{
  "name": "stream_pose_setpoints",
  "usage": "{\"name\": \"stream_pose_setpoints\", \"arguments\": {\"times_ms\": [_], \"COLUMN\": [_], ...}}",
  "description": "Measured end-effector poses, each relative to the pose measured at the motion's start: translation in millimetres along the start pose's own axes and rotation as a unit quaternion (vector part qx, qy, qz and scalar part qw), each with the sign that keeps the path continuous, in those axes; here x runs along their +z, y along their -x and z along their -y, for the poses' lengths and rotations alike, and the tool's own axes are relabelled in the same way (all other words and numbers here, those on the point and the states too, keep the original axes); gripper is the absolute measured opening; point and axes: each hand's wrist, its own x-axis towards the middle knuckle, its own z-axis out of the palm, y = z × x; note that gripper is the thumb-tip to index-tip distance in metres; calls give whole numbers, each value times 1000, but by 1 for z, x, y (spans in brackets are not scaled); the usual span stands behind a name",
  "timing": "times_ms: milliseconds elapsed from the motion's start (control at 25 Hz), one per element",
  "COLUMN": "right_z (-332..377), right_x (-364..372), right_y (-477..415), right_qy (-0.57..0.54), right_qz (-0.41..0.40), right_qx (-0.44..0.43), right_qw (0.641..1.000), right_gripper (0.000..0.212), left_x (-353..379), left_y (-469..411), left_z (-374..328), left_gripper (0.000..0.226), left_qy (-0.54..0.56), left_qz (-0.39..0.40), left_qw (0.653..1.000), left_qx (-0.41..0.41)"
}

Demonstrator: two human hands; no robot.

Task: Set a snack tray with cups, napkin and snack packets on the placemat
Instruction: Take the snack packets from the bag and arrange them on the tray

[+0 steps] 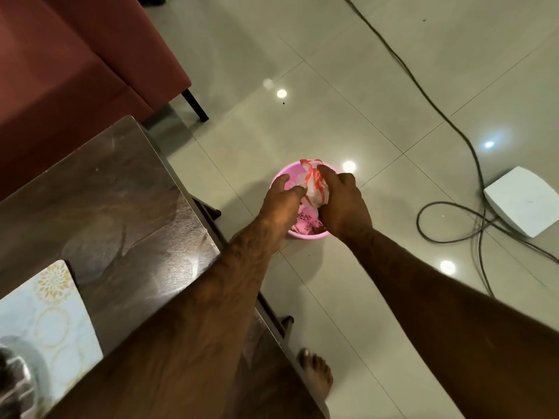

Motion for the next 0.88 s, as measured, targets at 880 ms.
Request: {"name": "stream_pose_setpoints", "arguments": {"times_ms": [880], "right_z": [128], "right_x": [-30], "right_y": [116], "right_qy": [58], "right_qz": [12], "right_qx": [-75], "right_qw": [995], "right_gripper": [96], "left_x": [-107], "left_y": [127], "left_z": [-29], "left_gripper": [63], "left_qy": [-30], "left_qz": [10], "left_qw": [997], "left_qx": [67]}}
